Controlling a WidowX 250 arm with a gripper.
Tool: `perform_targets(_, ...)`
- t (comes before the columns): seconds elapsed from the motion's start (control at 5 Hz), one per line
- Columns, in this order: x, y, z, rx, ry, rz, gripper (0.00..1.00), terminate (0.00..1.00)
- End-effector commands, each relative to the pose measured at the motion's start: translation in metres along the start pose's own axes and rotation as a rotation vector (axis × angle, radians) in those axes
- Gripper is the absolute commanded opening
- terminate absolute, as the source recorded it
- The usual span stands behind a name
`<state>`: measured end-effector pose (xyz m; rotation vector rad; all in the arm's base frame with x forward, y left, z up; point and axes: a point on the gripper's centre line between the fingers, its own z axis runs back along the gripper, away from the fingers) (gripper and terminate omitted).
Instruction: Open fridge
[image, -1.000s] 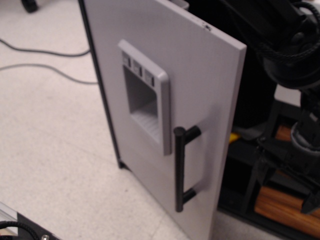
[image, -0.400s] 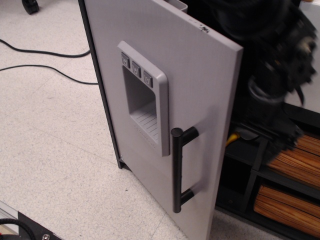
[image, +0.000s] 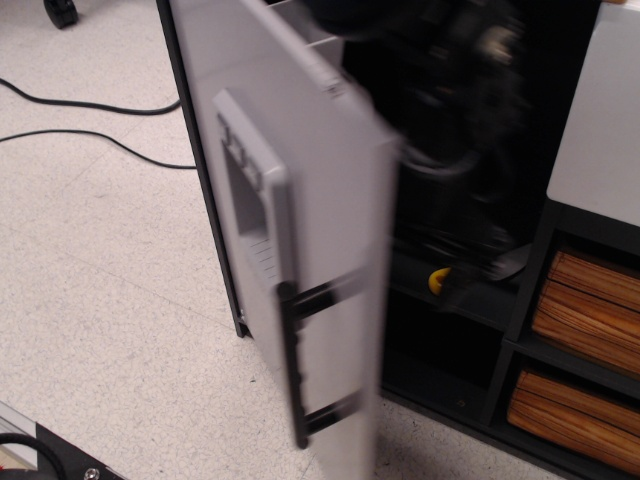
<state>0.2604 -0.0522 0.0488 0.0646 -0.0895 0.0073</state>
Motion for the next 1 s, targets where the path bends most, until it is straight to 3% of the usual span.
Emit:
perform_targets(0.0, -0.05, 0.073, 0.016, 0.063, -0.077, -0.087, 1.0, 0.0)
perform_targets(0.2, -0.063, 0.094, 0.017, 0.063, -0.069, -0.132, 1.0, 0.0)
perform_targets(0.6, -0.063, 0.094, 0.017, 0.063, -0.069, -0.132, 1.0, 0.0)
perform_targets(0.8, -0.063, 0.094, 0.017, 0.063, -0.069, -0.132, 1.0, 1.0)
